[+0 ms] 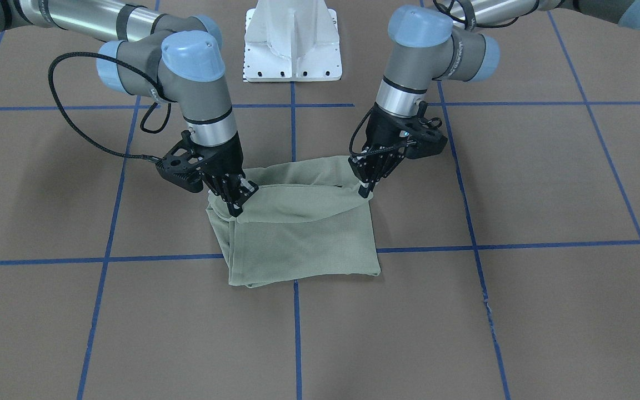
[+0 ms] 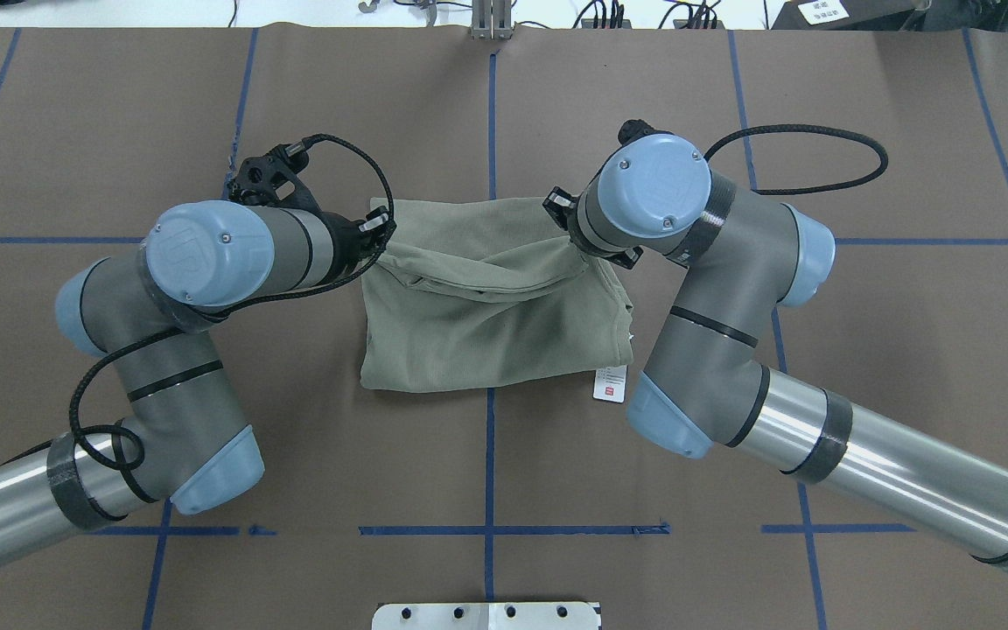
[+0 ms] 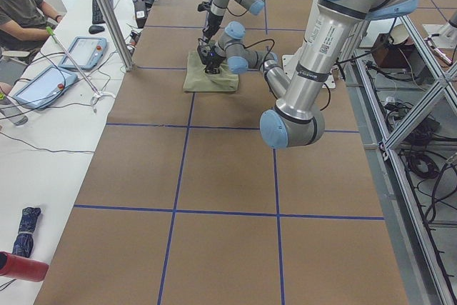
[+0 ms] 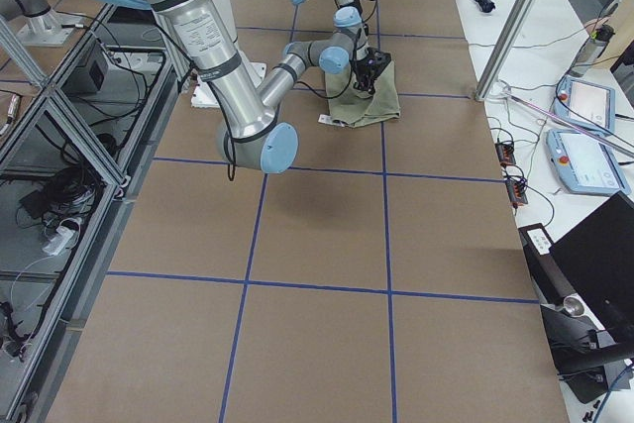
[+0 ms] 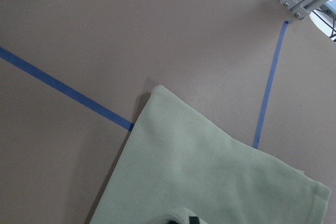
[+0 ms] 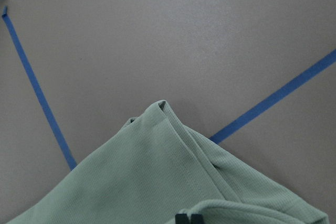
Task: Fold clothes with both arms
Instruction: 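Lift the near edge with both grippers and fold it away from the robot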
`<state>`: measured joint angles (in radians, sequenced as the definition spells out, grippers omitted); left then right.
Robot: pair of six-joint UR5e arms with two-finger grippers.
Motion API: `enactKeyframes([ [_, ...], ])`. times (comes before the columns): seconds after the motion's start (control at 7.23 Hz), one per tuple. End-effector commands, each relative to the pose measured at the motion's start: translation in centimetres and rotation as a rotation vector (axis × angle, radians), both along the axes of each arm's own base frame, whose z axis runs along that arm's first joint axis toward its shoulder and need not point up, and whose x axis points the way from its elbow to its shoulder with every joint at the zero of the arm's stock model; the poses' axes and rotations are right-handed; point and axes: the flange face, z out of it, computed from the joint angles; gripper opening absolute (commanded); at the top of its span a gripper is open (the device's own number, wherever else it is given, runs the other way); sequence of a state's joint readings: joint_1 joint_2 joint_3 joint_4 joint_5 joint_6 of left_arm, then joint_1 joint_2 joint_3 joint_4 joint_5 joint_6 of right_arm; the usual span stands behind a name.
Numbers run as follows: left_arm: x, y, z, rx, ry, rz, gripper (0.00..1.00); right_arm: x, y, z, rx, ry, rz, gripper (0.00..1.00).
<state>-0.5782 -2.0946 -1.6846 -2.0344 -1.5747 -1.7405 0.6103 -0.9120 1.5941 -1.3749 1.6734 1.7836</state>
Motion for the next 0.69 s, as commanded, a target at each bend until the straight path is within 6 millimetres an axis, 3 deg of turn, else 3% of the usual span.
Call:
enactKeyframes([
  [0.0, 1.8, -4.8, 3.0, 0.020, -0.043, -0.023, 0.04, -1.8, -4.3, 2.7, 0.018, 0.027, -0.029, 0.00],
  [0.14, 1.7, -9.2, 4.0, 0.067, -0.102, -0.031, 0.24, -0.2, -9.5, 4.0, 0.017, 0.025, -0.094, 0.61],
  [0.28, 2.2, -12.3, 6.4, 0.113, -0.147, -0.026, 0.73, 0.2, -13.3, 5.1, 0.129, 0.065, -0.201, 1.00],
  [0.41, -0.1, -14.0, 6.1, 0.140, -0.141, -0.050, 1.00, 1.6, -15.5, 6.0, 0.203, 0.119, -0.259, 1.00],
  [0.55, -0.2, -14.0, 6.1, 0.139, -0.138, -0.050, 1.00, 5.2, -17.6, 6.5, 0.226, 0.110, -0.305, 1.00],
])
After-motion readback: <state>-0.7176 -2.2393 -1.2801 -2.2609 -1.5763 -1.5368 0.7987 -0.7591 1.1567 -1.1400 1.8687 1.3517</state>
